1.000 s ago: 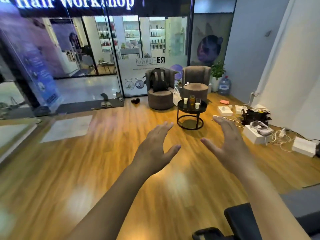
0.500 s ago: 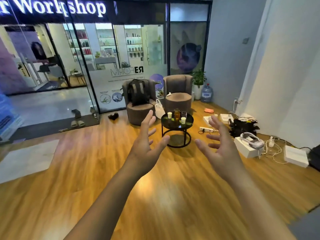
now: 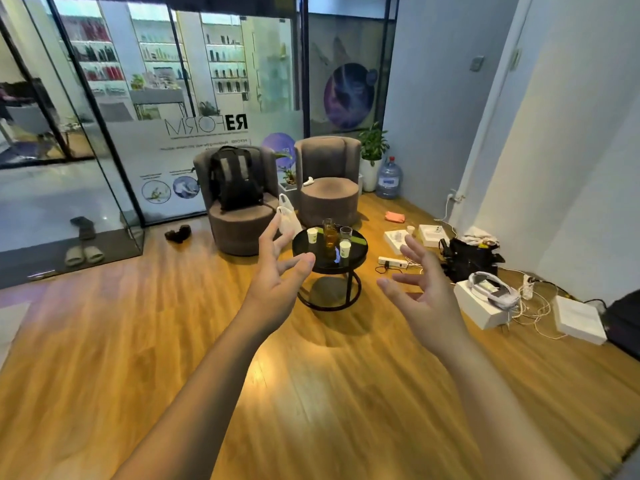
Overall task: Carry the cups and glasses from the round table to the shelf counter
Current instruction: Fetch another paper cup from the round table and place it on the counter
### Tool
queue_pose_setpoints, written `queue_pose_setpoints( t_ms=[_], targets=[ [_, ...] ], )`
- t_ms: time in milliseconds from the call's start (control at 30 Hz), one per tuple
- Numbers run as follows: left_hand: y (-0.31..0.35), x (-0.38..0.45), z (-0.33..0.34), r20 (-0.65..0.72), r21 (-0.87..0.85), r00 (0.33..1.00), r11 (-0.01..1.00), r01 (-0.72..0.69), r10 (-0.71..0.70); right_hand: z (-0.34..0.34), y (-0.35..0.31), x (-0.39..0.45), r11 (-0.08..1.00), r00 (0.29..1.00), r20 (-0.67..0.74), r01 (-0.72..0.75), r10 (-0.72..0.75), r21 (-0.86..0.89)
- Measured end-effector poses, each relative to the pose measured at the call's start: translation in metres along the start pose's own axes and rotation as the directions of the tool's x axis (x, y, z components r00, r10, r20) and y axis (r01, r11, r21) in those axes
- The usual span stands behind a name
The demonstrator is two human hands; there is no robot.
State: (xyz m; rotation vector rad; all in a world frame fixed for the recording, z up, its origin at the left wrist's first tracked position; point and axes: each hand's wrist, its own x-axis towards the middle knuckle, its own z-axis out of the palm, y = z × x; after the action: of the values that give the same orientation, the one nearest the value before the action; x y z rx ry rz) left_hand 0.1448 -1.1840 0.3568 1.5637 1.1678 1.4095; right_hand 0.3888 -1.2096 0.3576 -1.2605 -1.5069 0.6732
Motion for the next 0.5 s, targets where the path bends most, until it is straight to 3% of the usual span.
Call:
queue_pose_setpoints(
  t_ms=[300,500],
  targets=[
    [-0.126,0.227,0.002,0.21,0.149,0.963,0.979,0.139,-0.169,0.065,0.073,0.201,0.991,0.991,0.005,-0.133,0.133,-0.008],
    [-0.217,0.342,0.03,0.3,0.157,0.918,0.963,0.218,-0.257,0.1,0.144,0.311,0.96,0.968,-0.004,-0.248,0.251,0.129]
  ],
)
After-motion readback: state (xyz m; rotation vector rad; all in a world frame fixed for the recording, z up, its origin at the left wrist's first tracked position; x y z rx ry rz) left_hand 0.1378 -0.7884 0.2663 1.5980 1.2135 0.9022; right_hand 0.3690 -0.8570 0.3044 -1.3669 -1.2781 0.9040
